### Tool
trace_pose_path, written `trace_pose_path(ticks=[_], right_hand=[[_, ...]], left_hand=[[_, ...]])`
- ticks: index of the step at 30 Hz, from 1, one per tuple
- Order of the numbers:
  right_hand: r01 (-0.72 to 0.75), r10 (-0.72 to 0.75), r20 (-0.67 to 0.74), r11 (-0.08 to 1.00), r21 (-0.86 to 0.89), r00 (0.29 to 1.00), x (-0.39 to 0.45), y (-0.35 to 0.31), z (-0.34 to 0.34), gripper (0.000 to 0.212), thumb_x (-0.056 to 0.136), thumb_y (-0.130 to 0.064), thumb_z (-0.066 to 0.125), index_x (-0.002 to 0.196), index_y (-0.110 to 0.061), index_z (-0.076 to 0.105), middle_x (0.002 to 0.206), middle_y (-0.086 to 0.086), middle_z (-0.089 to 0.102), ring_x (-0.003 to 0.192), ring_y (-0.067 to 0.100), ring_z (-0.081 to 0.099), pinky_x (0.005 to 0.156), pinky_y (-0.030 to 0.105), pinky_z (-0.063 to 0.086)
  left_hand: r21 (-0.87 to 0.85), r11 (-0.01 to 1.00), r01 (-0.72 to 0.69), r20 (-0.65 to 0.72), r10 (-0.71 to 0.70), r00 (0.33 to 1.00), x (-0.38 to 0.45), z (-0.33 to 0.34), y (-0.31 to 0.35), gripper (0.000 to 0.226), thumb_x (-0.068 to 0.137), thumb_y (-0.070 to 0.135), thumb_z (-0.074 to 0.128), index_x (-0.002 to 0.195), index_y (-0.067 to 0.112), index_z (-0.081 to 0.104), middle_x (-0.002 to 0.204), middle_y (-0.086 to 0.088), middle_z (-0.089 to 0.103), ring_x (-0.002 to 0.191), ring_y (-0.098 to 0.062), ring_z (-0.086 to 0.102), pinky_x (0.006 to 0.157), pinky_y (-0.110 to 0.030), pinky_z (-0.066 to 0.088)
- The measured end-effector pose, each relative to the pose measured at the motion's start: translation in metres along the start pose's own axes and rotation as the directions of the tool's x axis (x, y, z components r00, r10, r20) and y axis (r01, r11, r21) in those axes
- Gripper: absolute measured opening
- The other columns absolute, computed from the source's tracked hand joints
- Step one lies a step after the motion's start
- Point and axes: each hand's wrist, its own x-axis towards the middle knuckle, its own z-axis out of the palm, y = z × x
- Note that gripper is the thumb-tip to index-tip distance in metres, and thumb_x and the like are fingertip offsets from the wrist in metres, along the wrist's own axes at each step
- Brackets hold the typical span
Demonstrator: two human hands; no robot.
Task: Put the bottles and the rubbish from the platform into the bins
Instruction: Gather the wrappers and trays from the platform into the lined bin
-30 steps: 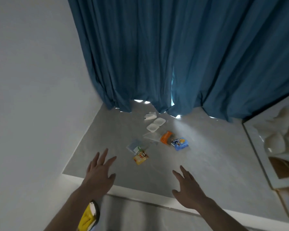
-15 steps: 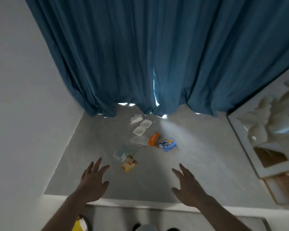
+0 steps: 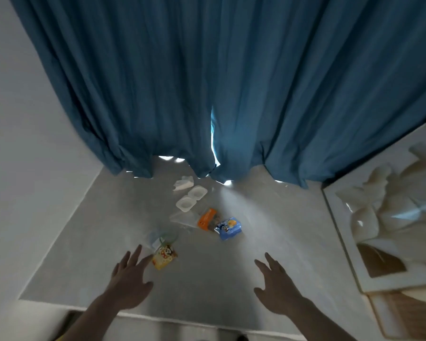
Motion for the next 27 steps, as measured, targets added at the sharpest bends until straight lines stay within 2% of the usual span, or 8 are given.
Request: trace_pose_path(ticks=[8,12,17,19,22,25,27], right_hand=[[0.11,-0.105,0.065,0.99,-0.085,0.992,0.085,0.056,-0.02,0.081,0.095,-0.039,0.055,0.16,-0.035,0.007,0.168,-0.007,-0.013,0.156,0.025,0.002,0.122,0.04,0.025],[0.147,-0.138,0.097,0.985,-0.093,0.986,0.148,0.063,-0.004,0.082,0.096,-0.037,0.054,0.161,-0.032,0.005,0.168,-0.005,-0.012,0.156,0.024,0.003,0.122,0.038,0.026],[0.144,-0.141,0.059,0.988,-0.052,0.988,0.241,0.057,0.038,0.083,0.094,-0.037,0.057,0.161,-0.028,0.008,0.168,-0.002,-0.007,0.155,0.022,0.006,0.121,0.034,0.028],[0.148,-0.146,0.041,0.987,-0.057,0.988,0.278,0.055,0.057,0.087,0.089,-0.032,0.062,0.159,-0.029,0.01,0.168,0.0,0.001,0.153,0.022,0.014,0.117,0.034,0.033],[0.152,-0.152,-0.005,0.988,-0.027,0.988,0.326,0.056,0.085,0.09,0.082,-0.021,0.064,0.158,-0.031,0.017,0.165,-0.002,0.013,0.144,0.024,0.03,0.109,0.033,0.039],[0.142,-0.144,-0.04,0.988,-0.059,0.989,0.365,0.055,0.105,0.088,0.084,-0.022,0.064,0.159,-0.029,0.018,0.166,-0.001,0.011,0.143,0.026,0.029,0.108,0.035,0.038],[0.151,-0.155,-0.067,0.987,-0.057,0.986,0.391,0.057,0.115,0.09,0.081,-0.02,0.064,0.159,-0.03,0.02,0.165,0.0,0.013,0.143,0.026,0.028,0.108,0.037,0.038]], left_hand=[[-0.005,0.99,0.144,0.074,-0.143,0.987,0.052,0.045,0.048,0.092,0.088,0.049,0.061,0.162,0.034,0.009,0.169,-0.001,-0.017,0.156,-0.029,-0.007,0.126,-0.046,0.011],[0.05,0.986,0.162,0.143,-0.168,0.975,0.098,0.079,0.061,0.099,0.087,0.051,0.065,0.163,0.03,0.004,0.168,-0.005,-0.019,0.156,-0.032,-0.006,0.126,-0.048,0.012],[0.085,0.982,0.166,0.199,-0.18,0.963,0.19,0.129,0.066,0.101,0.085,0.043,0.072,0.162,0.026,0.009,0.169,-0.007,-0.013,0.156,-0.035,0.0,0.124,-0.05,0.02],[0.099,0.981,0.167,0.23,-0.186,0.955,0.23,0.152,0.07,0.104,0.084,0.04,0.076,0.162,0.024,0.009,0.169,-0.007,-0.013,0.156,-0.036,0.0,0.122,-0.052,0.025],[0.085,0.982,0.17,0.264,-0.187,0.946,0.289,0.188,0.079,0.119,0.079,0.043,0.083,0.162,0.024,0.001,0.168,-0.006,-0.019,0.155,-0.039,-0.006,0.122,-0.057,0.023],[0.037,0.98,0.196,0.272,-0.199,0.942,0.335,0.228,0.088,0.144,0.065,0.051,0.09,0.161,0.022,-0.014,0.165,-0.007,-0.028,0.152,-0.045,-0.014,0.121,-0.066,0.01],[0.011,0.974,0.227,0.276,-0.221,0.935,0.352,0.255,0.096,0.159,0.057,0.053,0.094,0.156,0.021,-0.026,0.159,-0.011,-0.04,0.145,-0.052,-0.028,0.119,-0.07,0.006]])
